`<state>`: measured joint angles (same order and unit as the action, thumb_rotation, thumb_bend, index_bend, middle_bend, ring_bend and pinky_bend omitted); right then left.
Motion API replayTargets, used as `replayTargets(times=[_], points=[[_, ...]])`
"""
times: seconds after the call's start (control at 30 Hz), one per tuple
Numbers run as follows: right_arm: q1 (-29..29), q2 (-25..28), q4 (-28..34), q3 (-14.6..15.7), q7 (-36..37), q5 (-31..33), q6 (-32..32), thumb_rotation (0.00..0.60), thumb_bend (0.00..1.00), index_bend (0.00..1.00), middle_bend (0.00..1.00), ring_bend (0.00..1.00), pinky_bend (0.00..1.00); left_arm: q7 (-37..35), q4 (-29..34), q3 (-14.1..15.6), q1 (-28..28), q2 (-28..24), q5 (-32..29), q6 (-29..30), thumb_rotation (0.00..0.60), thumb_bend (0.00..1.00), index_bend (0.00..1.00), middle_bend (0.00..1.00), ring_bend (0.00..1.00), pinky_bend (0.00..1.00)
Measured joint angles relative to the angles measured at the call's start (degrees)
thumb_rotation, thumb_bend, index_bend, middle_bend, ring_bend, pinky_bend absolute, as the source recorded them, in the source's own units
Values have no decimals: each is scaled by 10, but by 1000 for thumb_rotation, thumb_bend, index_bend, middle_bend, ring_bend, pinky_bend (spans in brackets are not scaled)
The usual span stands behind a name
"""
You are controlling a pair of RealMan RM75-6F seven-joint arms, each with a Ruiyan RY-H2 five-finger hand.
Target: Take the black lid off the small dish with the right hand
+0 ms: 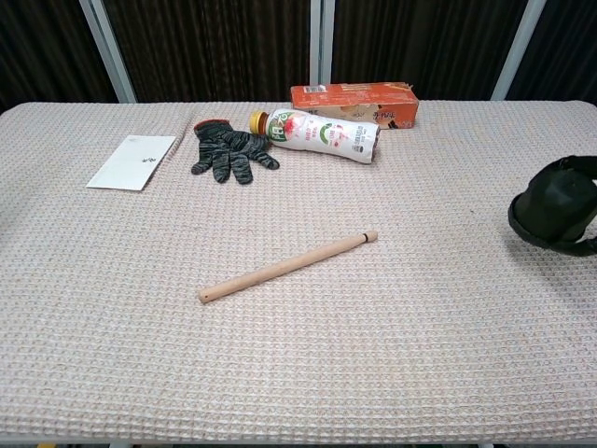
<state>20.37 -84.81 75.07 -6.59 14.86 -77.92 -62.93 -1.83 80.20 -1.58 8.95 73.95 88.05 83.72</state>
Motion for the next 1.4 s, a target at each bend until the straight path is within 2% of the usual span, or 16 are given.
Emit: replayTargets(times=[0.27,0.6,0.73,0.97,1.03,1.17,1.27,1.4], points=[[5,38,57,-22,-34,2,-22,600,153,344,425,43,0,0,1,1,1,1,1,-2,600,126,145,107,0,184],[-6,70,49,-21,-40,49,4,600,157,347,425,46,0,-4,-2,1,4,3,-1,-9,600,126,145,107,0,184],[-7,74,60,-18,-36,38,0,600,157,348,426,46,0,-4,-4,1,4,4,-1,-8,600,126,145,107,0,184],[-8,71,83,-21,-34,-2,-59,600,156,352,433,63,0,-6,-3,1,2,3,-2,-6,600,126,144,107,0,184],[-4,66,76,-21,-41,7,-48,600,158,352,432,63,0,-7,-4,2,2,3,-1,-7,600,126,145,107,0,184],[16,48,50,-21,-67,55,36,600,165,352,432,63,0,-2,-1,2,3,2,1,-5,600,126,144,107,0,184],[24,43,50,-26,-75,66,91,600,164,352,433,63,0,0,3,-1,3,0,-2,-4,600,126,145,107,0,184],[26,52,84,-37,-66,48,82,600,160,352,437,63,0,1,4,0,3,1,-1,-5,600,127,145,107,0,184]])
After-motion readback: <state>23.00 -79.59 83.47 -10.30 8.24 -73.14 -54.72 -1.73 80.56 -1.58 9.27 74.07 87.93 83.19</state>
